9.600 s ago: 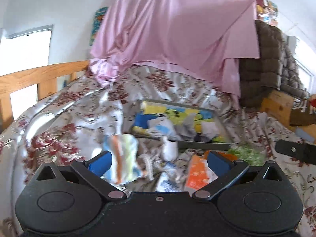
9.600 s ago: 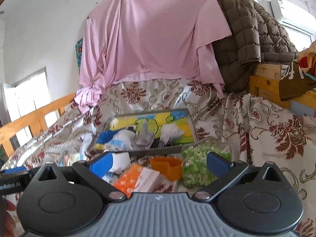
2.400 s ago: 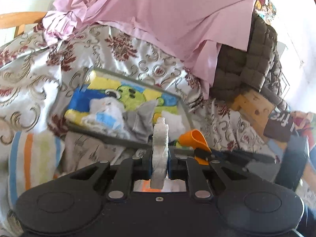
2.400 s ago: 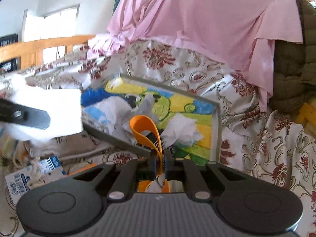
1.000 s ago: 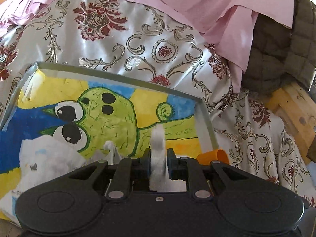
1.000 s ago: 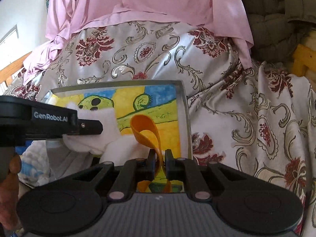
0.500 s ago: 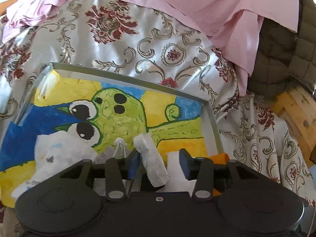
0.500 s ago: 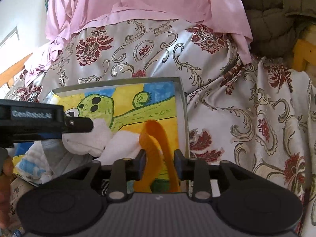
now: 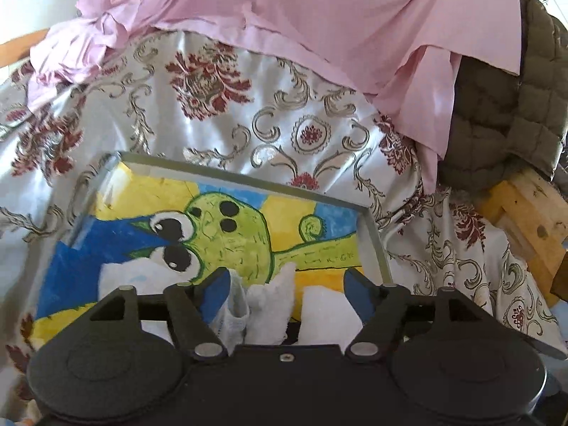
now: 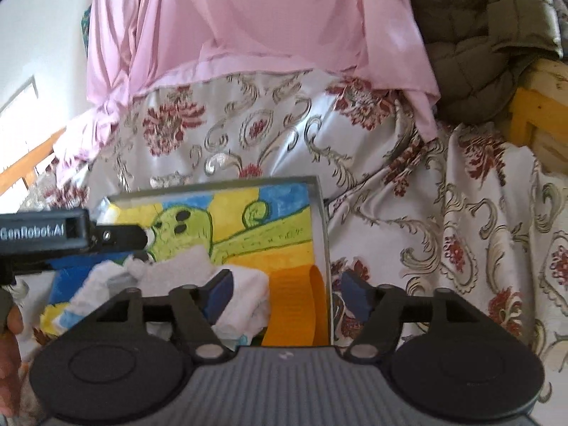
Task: Organize soft objects
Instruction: 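Lower the white sock and orange piece into the tray and open both tools, then lift both open tools off the tray and move over the striped towel and pouch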
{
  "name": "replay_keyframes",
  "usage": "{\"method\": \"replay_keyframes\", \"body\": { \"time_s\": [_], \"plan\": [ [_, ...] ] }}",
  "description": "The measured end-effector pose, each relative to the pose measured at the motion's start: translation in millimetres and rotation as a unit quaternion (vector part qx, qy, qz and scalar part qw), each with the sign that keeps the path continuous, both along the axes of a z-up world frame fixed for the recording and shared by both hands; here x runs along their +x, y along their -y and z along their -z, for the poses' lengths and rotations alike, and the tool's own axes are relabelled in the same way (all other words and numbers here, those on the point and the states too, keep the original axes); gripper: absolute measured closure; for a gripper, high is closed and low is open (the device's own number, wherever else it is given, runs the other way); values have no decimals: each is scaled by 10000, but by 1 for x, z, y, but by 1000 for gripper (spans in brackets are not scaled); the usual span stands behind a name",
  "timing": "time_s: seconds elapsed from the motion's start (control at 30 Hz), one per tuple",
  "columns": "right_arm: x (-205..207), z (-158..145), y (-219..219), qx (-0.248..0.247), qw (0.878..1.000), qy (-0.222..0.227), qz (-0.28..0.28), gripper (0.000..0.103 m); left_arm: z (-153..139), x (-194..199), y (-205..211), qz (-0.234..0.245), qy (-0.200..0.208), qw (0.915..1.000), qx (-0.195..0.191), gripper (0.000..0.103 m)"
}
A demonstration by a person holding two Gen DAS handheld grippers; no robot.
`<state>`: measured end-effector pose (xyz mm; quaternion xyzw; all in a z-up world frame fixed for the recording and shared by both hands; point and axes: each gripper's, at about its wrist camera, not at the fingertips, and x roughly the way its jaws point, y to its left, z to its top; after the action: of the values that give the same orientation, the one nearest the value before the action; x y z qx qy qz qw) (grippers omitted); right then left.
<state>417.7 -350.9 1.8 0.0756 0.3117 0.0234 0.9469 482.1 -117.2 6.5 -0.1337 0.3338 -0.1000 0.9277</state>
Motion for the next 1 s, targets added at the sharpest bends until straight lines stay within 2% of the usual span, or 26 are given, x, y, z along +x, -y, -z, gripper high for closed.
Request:
{"method": "replay_keyframes", "body": {
  "time_s": [0.07, 0.2, 0.37, 0.7, 1.0],
  "plan": [
    [-8, -8, 2, 105, 9999, 100, 66, 20, -6, -7, -5, -14, 24, 10000, -15, 26],
    [-29, -22, 3, 255, 9992, 261, 160, 13, -17, -28, -17, -73, 123, 9999, -8, 20],
    [-56, -38, -5, 144, 9990, 408, 123, 5, -31, -60, -31, -183, 263, 9995, 72, 13],
    [-120, -52, -26, 86, 9970, 770, 53, 0, -44, -129, -47, -342, 438, 9982, 232, 6],
    [-180, -50, -40, 94, 9960, 871, 167, 0, -35, -197, -56, -617, 704, 9951, 302, 4]
  ]
}}
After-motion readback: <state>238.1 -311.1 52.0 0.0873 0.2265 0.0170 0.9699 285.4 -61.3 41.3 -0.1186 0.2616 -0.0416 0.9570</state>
